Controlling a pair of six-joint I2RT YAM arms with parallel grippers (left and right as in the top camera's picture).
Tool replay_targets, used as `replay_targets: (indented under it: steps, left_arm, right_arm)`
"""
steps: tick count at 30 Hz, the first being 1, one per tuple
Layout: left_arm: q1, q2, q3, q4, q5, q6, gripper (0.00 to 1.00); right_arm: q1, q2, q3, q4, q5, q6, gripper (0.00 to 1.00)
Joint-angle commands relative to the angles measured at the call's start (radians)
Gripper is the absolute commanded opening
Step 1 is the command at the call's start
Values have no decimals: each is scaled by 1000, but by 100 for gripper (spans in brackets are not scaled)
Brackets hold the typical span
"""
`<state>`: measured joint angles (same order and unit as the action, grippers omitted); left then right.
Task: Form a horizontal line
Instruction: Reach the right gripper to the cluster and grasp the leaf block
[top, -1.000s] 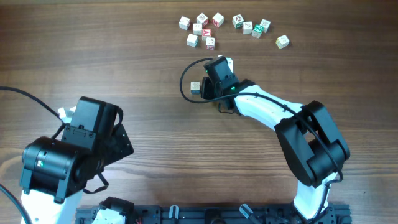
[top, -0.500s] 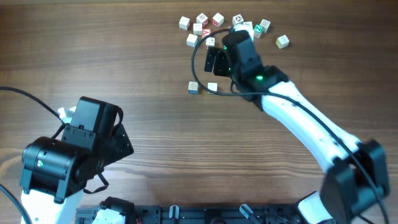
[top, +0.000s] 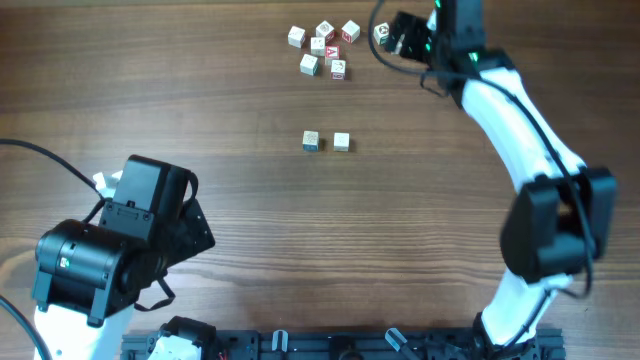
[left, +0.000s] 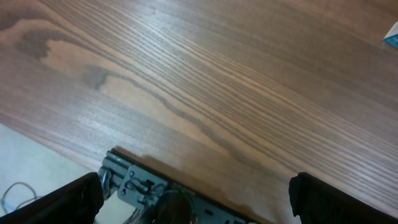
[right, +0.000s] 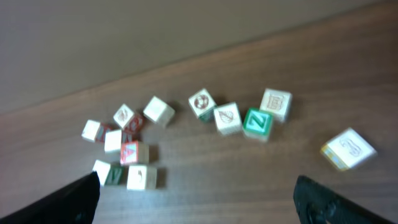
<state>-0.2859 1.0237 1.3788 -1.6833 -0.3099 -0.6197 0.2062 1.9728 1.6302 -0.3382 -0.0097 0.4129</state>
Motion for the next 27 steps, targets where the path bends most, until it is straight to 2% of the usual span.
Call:
replay_targets:
  steps: [1,4,5,6,9,11,15,21,23,25,27]
  left_arm:
    - [5,-3,-3,-1,-16,-17,100]
    - [5,-3,-3,-1,-16,-17,100]
    - [5,-3,-3,-1,-16,-18,100]
    - [5,-3,-3,-1,-16,-17,100]
    - [5,-3,-3,-1,-16,-18,100]
    - [5,-3,-3,-1,-16,-17,100]
    - [5,-3,-3,-1,-16,-18,100]
    - [5,-3,-3,0,-16,-17,100]
    - [5,-3,-3,-1,-16,-18,100]
    - [5,-3,-3,-1,-16,-17,100]
    - [5,-3,-3,-1,-16,-18,100]
  right_arm:
    - [10,239,312,-86,-44,-114,99]
    - [10,391,475,-136,-61,-254,97]
    - [10,441,498,-119,-74,-295,89]
    - [10,462,498,-99,-71,-309,85]
    - [10,519,498,-22,-3,-356,86]
    - [6,544,498,27,47,-361,85]
    - [-10,603,498,64,50,-361,76]
    - [-10,635,498,-14,35,-405,71]
    - [-10,635,498,-18,42,-413,64]
    - [-10,635,498,-19,43,-409,48]
    - [-10,634,498,-19,44,-389,41]
